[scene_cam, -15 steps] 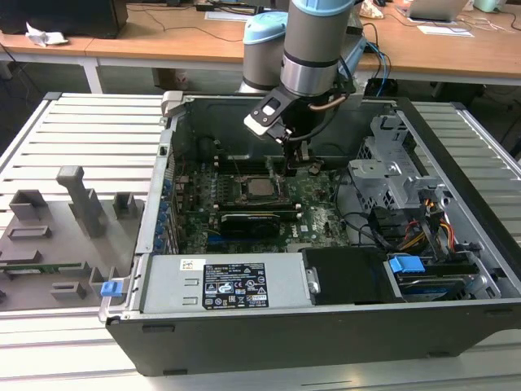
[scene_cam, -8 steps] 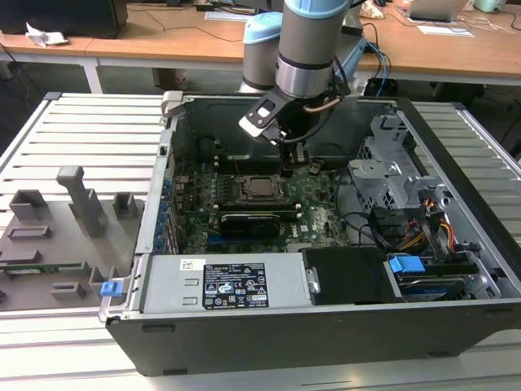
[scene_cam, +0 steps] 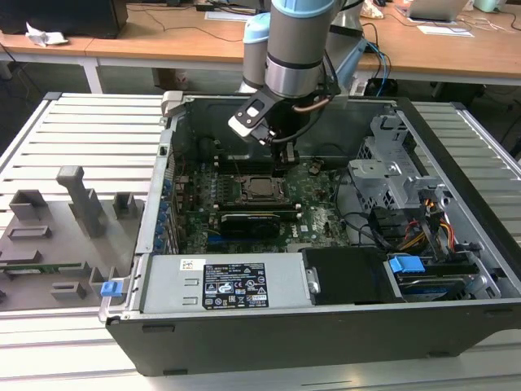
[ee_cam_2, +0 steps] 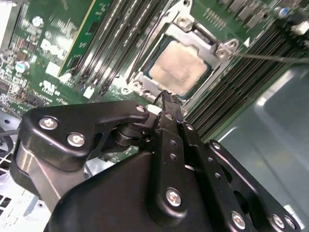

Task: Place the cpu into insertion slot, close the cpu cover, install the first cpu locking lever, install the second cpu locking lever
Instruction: 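Close the cpu cover, then install the first cpu locking lever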

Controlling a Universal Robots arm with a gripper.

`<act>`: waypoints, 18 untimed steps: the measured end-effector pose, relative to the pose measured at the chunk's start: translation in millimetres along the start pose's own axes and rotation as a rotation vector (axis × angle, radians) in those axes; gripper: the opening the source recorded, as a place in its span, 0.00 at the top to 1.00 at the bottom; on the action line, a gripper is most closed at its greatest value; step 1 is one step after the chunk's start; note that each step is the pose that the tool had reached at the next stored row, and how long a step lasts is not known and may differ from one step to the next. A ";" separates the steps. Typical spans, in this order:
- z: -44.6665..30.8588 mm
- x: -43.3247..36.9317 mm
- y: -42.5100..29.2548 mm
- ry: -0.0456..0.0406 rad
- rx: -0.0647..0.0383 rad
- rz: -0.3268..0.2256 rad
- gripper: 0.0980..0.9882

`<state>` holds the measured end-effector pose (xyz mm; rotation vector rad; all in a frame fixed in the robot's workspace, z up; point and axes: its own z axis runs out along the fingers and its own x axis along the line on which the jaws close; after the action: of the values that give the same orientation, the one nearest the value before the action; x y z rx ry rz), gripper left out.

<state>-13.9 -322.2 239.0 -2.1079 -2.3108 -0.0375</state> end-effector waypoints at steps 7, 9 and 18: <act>0.2 4.6 -18.0 -0.0001 0.000 0.000 0.99; 0.3 4.8 -19.1 0.0000 0.000 0.000 0.99; -1.2 5.2 -21.4 -0.0001 0.000 0.000 0.99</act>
<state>-35.7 -319.0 240.2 -2.1081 -2.3107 -0.0373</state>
